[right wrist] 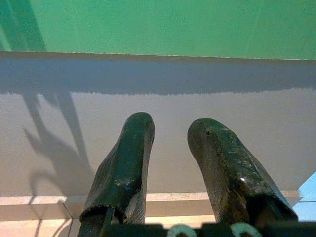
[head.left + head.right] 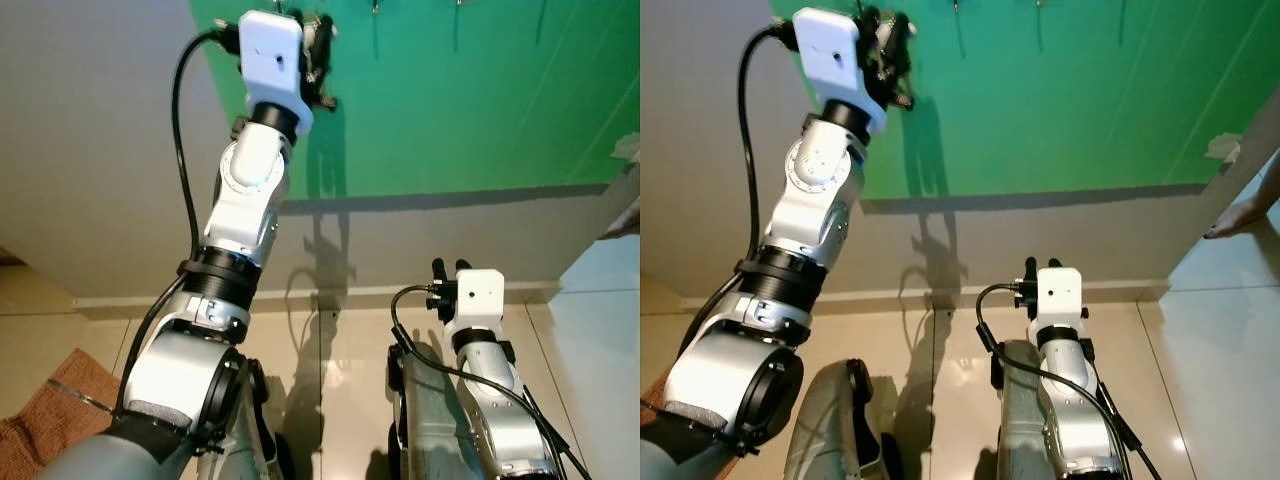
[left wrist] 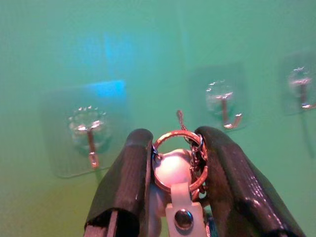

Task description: Hang keys on a hook

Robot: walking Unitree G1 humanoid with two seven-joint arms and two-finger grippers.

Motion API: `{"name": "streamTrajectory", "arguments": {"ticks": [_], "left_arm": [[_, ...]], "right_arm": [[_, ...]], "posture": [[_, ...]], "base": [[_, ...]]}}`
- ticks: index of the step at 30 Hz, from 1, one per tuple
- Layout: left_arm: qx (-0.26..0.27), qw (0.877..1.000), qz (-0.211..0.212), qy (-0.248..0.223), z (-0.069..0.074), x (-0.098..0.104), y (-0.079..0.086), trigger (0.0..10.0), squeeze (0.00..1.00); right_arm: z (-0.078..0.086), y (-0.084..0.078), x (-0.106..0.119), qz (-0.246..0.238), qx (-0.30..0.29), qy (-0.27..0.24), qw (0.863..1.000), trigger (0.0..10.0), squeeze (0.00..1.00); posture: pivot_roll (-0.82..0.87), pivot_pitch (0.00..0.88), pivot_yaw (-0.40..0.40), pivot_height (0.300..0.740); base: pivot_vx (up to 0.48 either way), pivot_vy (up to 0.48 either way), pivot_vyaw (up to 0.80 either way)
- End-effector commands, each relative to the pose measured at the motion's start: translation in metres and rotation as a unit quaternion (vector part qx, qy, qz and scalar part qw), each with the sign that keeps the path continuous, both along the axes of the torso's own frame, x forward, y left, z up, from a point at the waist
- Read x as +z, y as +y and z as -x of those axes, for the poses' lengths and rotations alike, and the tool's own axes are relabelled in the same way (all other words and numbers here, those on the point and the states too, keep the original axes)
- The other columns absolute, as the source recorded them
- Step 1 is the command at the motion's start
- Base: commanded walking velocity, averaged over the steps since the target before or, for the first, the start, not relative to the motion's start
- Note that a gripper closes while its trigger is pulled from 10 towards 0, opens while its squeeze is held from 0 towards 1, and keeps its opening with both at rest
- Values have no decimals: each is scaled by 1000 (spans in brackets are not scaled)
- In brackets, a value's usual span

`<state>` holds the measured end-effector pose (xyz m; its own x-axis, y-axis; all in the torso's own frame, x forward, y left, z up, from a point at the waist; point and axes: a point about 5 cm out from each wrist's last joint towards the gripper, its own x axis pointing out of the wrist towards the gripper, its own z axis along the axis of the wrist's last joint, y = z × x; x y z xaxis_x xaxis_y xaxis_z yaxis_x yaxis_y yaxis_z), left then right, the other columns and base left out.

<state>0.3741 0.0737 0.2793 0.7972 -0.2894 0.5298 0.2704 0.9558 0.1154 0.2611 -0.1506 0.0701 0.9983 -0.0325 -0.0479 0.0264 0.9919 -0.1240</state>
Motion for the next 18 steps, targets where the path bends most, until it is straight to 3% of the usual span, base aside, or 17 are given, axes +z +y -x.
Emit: {"name": "streamTrajectory", "arguments": {"ticks": [1,6,10,18], "left_arm": [[-5,1000,-9,-15,7,4,-2,0,0],[4,996,-55,-67,20,15,-2,0,0],[21,993,-77,-86,23,18,1,0,0],[90,987,-114,-67,11,17,22,0,0]], "right_arm": [[2,2,-1,0,4,7,1000,10000,0],[1,3,-1,0,8,8,1000,10000,0],[1,3,-1,0,9,9,1000,10000,0],[1,4,-1,0,10,10,1000,10000,0]], "posture": [[-159,122,98,536],[-155,122,97,536],[-152,123,96,536],[-150,124,95,536]], "base": [[0,0,0],[0,0,0],[0,0,0],[0,0,0]]}}
